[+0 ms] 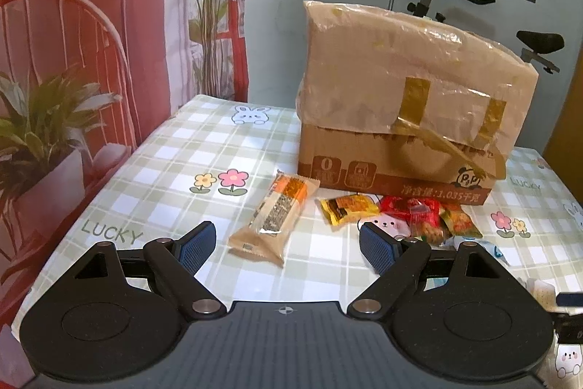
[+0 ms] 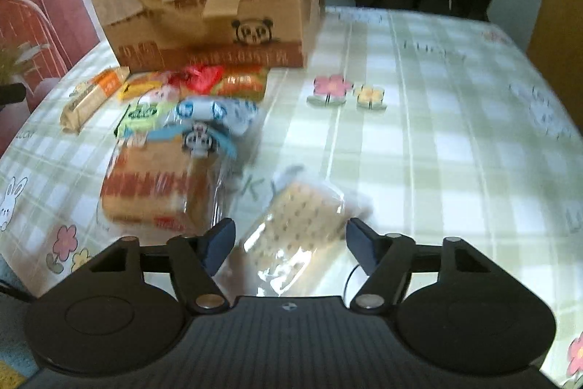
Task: Organize snacks
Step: 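Grasp the cracker packet with the right tool while the left tool grasps the orange-wrapped bar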
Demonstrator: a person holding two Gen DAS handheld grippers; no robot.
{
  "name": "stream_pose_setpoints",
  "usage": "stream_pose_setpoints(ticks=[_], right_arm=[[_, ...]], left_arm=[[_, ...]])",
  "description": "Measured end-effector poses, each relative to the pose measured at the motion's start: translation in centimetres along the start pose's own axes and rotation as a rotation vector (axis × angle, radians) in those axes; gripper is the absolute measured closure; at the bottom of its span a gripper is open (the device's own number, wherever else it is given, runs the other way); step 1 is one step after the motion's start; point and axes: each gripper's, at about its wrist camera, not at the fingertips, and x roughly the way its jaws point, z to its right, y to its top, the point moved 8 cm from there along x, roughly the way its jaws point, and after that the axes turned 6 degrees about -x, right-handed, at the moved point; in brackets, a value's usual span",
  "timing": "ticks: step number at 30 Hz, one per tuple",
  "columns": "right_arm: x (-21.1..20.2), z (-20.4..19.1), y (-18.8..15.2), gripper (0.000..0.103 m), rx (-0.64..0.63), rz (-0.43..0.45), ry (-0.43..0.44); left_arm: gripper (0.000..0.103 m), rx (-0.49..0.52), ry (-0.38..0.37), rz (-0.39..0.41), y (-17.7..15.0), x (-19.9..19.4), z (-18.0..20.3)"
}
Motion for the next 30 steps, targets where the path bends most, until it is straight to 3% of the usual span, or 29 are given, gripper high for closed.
stream_pose_setpoints(ticks=[7,16,22,30], right_arm=[[1.2,-0.4,0.5,0.045,-0.008,0.01,-0.001],[3.5,0.3,3.3,0.048,-0.063,0.064,-0.016],[5.0,1.3,5.1,0.048,-0.083,0.09,-0.012],[6.1,2.0,6.1,0.048,-0.096,0.09,-0.019]], left_arm=[[0.015,0.003,0.003,-0.008,-0.5,0.0,-0.1],[0.016,0.012,0.014,-0.017,-0.5,1.2,-0.8],[0.016,0.055,0.006,-0.001,1.5,5.0,-1.2],[0.017,0.043,0.036,-0.063,2.4,11.8,-2.5]])
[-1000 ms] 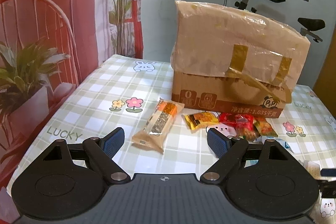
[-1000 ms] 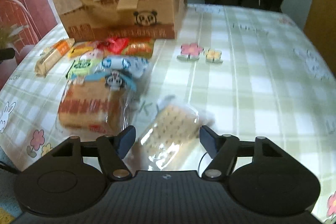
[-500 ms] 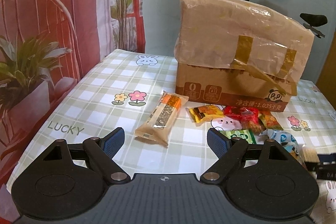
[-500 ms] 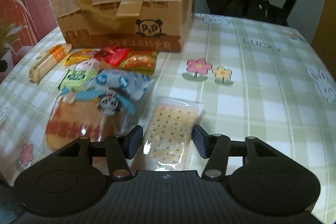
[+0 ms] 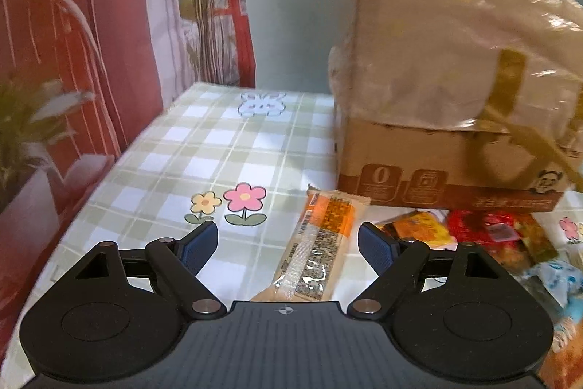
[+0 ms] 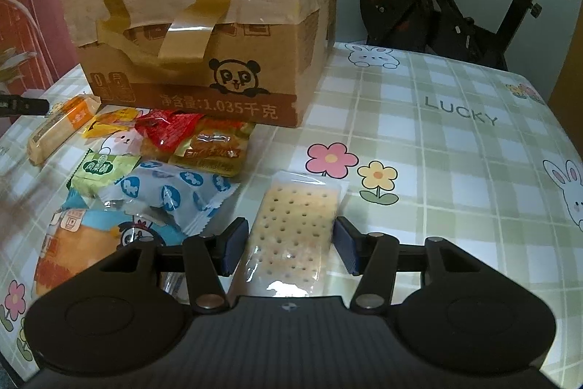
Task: Organize snacks
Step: 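Grasp the cracker packet with the right tool while the left tool grasps the orange-wrapped bar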
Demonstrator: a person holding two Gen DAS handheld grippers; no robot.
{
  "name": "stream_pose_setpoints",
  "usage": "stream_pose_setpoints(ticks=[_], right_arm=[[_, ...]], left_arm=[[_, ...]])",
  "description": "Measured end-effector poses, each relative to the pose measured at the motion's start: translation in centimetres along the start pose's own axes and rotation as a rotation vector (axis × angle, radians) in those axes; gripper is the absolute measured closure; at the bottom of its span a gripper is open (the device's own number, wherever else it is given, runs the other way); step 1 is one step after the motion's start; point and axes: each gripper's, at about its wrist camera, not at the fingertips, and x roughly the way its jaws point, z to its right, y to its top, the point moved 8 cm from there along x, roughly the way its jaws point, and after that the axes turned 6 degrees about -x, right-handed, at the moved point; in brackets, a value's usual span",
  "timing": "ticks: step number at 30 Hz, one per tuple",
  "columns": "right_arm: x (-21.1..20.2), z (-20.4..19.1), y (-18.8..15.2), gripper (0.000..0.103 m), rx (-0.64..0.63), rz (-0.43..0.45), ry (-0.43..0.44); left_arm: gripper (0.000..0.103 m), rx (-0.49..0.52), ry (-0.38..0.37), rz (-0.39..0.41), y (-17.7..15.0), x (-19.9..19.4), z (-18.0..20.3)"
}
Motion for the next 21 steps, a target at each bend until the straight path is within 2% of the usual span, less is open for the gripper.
stream_pose_setpoints(ticks=[13,14,16,17,19,21], right_arm=[[-0.2,0.0,-0.6,0.043,0.031,0.006,-0.05],[-0.1,-0.1,-0.6,0.043,0.026,0.008,-0.055],[0.0,-0.1,-0.6,0.044,0.025,0.013,-0.065],[-0.1,0.0,-0.7,0.045,0.029,0.015,-0.067],[-0.2,0.0,-0.8,0.051,0.03,0.021,-0.069],[-0.3,0.0,-0.8,0.052,0.027,0.023,-0.067]], left_arm=[[0.017,0.07,0.004,-0.058,-1.1,3.1,1.2],[0.019,0.072,0.003,-0.062,-1.2,3.3,1.3],[0.031,0.074,-0.004,-0.081,-1.5,3.5,1.4],[0.05,0.077,-0.014,-0.098,-1.8,3.6,1.4],[0.057,0.087,-0.016,-0.104,-2.3,3.3,1.5],[0.062,0.092,-0.032,-0.1,-2.5,2.9,1.5]])
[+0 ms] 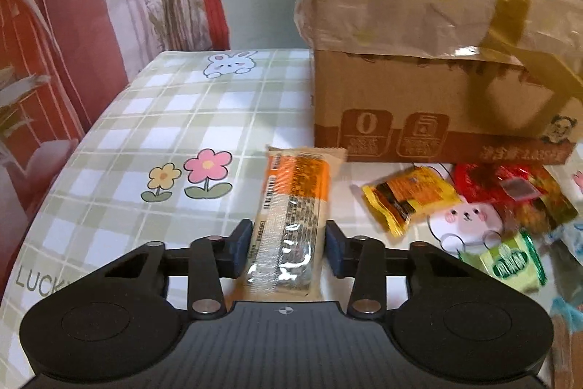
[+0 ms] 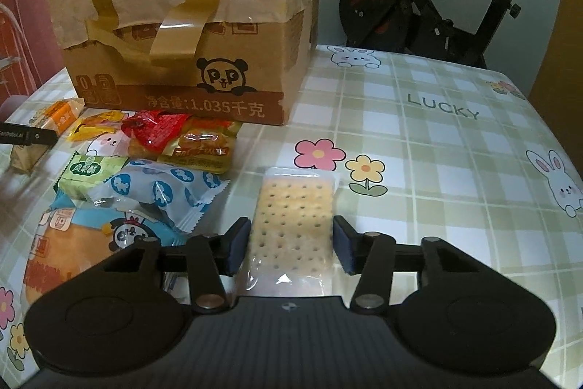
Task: Organize snacks
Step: 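Grasp the cracker packet with the right tool while the left tool grasps the orange-wrapped bar, then carry the cracker packet with the right tool while the left tool carries the bar to the box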
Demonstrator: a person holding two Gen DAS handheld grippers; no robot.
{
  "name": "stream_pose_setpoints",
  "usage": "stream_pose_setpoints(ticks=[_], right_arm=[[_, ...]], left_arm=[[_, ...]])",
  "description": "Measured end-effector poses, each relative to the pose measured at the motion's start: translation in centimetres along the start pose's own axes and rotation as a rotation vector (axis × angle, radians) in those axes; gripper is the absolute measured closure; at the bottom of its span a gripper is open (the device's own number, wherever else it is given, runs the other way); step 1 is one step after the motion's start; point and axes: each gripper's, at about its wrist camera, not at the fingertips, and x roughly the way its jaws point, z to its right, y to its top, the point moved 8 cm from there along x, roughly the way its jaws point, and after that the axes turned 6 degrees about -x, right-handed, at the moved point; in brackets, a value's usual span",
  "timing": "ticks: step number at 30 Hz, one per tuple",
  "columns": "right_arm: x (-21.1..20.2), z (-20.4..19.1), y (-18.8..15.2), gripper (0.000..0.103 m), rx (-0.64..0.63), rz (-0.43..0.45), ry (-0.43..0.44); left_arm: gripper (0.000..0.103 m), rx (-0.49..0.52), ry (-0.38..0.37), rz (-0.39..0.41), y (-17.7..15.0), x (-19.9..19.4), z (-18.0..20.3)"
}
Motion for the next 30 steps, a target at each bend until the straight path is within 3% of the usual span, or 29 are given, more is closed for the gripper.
stream_pose_setpoints(ticks=[10,30], right_arm=[[-1.8,0.0,0.7,0.053,0.008,0.048,0.013],[-5.9,1.4,3.8,0.053,0.007,0.183,-0.006]], left_arm=[[0.064,-0.068,-0.022,0.003,-1.0,-2.3,-1.2],[0.064,-0.117,-0.053,0.144,1.6,-8.7,-0.6]])
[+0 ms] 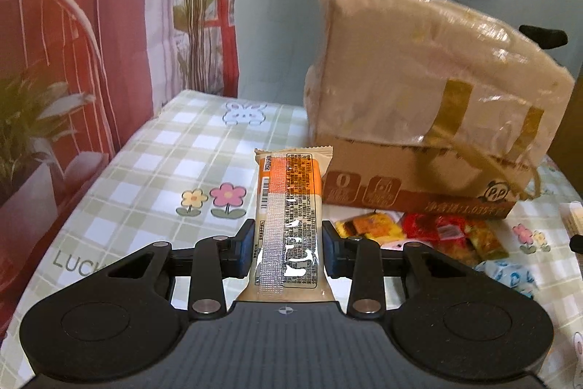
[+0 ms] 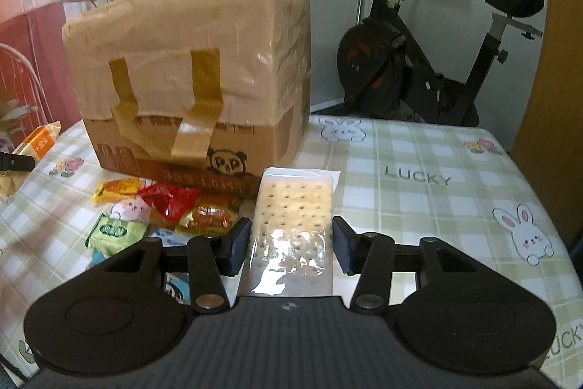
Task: Organize snacks
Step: 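Carry the cracker packet with the right tool while the left tool carries the bar to the box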
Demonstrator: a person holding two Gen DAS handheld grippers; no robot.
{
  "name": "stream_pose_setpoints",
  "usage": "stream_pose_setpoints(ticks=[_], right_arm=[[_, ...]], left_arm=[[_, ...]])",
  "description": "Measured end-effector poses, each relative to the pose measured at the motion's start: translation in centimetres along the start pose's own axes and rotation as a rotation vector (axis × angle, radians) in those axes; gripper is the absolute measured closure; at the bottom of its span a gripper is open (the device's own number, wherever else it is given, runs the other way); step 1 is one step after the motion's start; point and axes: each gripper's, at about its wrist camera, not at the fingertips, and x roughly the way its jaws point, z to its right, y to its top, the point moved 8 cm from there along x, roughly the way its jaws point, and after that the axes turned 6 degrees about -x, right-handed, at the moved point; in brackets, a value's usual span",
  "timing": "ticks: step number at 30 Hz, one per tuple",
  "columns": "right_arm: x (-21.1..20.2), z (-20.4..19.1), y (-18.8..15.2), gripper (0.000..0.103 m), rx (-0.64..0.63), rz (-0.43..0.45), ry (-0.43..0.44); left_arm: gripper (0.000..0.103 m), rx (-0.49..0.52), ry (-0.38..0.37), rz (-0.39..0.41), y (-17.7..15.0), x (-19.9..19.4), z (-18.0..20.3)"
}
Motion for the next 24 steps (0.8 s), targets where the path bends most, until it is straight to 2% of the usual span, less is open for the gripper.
stream_pose_setpoints(ticks=[12,18,24], right_arm=[[-3.0,-0.6,6.3,0.053,-0.066,0.168,0.044],[-4.7,-1.2,10.9,0.053,-0.099,0.267,0.083],[-4.8,-1.4,16.9,0.053,-0.115,0.342,0.132]], left_arm=[[0.064,0.014,-0.053,0.119,4.0,-4.2,2.6],[0.064,0.023,-0.079,0.175,6.6,-6.0,4.2],[0.064,0.04,-0.126,0.265,11.0,-7.7,6.5]])
